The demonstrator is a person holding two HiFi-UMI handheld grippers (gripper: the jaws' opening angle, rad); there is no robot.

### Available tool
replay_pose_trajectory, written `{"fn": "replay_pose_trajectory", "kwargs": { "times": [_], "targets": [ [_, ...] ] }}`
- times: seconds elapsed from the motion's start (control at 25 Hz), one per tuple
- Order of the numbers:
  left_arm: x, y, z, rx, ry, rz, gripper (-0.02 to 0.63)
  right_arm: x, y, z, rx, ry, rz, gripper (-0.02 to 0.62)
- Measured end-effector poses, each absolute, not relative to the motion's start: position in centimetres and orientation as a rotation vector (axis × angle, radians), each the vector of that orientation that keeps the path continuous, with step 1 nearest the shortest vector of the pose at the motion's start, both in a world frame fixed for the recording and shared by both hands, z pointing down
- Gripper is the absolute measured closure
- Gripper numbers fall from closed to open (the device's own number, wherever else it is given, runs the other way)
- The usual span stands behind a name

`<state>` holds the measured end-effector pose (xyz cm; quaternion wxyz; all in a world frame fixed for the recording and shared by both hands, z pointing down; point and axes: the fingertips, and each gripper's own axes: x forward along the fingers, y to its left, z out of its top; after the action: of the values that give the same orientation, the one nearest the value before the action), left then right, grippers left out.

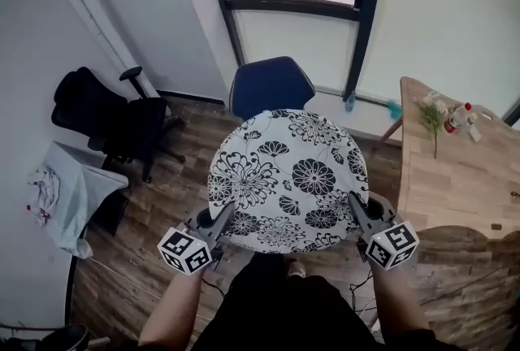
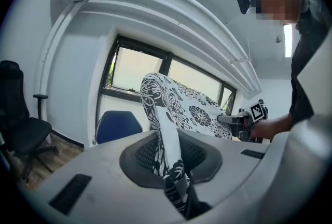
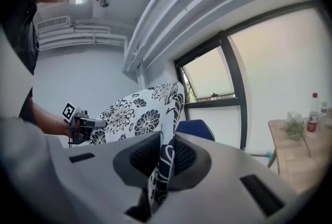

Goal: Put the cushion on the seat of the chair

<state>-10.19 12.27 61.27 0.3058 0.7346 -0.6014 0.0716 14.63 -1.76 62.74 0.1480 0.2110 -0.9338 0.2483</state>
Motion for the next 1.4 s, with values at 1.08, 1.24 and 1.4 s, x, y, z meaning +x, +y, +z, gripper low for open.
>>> {"fn": "replay_pose_trajectory", "kwargs": {
  "times": [1.08, 1.24, 1.4],
  "targets": [
    [-7.9, 12.6, 56.7, 1.975, -1.698, 0.360, 0.568, 14.6, -0.5, 58.8, 0.526, -2.763, 0.708, 0.558],
    [-8.7, 12.2, 58.1, 1.995, -1.682, 0.358, 0.568, 14.3, -0.7, 59.6, 0.558, -2.757, 0.705, 0.558],
    [-9.0, 11.8, 59.0, 2.020, -1.645, 0.346, 0.568, 14.1, -0.6, 60.0, 0.605, -2.754, 0.674, 0.558]
  ]
}}
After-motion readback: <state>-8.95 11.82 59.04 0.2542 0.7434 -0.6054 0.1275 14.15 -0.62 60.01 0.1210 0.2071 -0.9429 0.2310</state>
